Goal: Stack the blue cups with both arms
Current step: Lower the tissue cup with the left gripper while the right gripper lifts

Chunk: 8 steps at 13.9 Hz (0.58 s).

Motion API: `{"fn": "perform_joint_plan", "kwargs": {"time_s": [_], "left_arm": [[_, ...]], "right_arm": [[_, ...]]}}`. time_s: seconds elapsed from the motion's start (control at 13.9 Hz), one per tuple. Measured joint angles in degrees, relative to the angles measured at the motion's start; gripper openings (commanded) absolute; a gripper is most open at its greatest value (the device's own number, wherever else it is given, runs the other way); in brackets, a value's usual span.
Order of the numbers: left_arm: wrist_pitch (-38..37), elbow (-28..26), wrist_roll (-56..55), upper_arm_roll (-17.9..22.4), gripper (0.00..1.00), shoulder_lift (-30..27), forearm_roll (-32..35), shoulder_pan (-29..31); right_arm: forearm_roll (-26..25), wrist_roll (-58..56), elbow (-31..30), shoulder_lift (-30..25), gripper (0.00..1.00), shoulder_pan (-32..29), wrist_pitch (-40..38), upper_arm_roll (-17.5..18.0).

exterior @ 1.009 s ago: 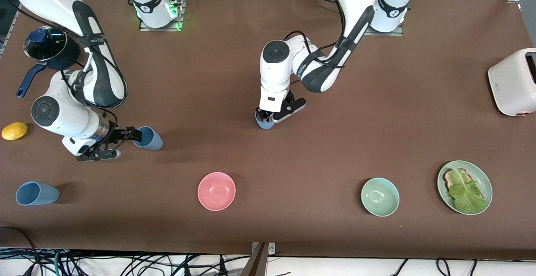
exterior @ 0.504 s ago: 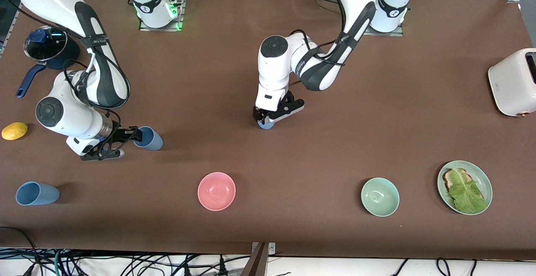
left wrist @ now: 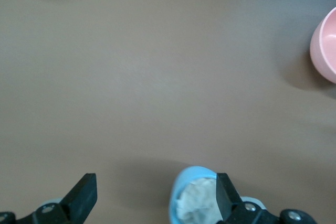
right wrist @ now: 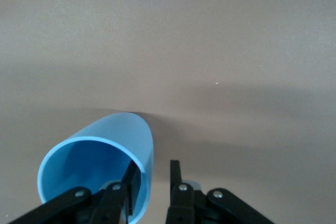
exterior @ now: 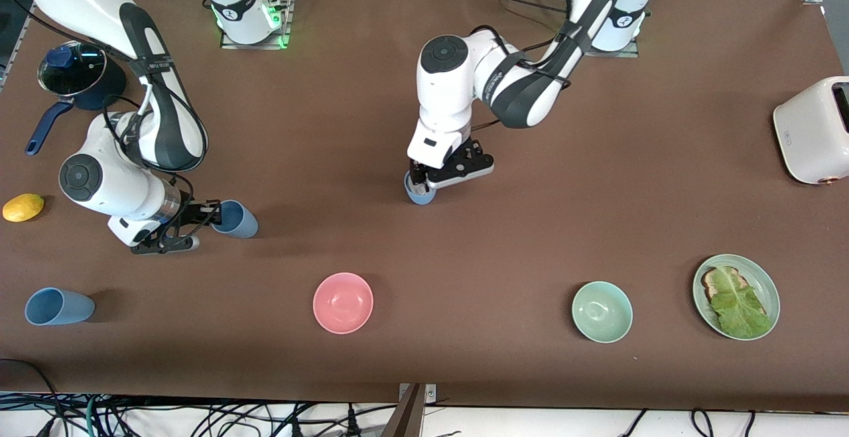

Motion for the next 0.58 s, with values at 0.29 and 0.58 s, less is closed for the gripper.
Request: {"fn": "perform_joint_plan", "kwargs": {"time_s": [0.29,0.58], "left_arm": [[-15.3,7.1,17.2,0.1,1.0,-3.6,-4.9,3.8],[-23.4,11.6,28.9,0.1,1.0,-8.2,-8.3,8.6]], "right_arm": [[1.7,0.0,0.0,0.2,0.0,0.0,0.0,0.0],[1.8,0.0,0.7,0.1,0.0,0.1,-0.1,0.2]]}}
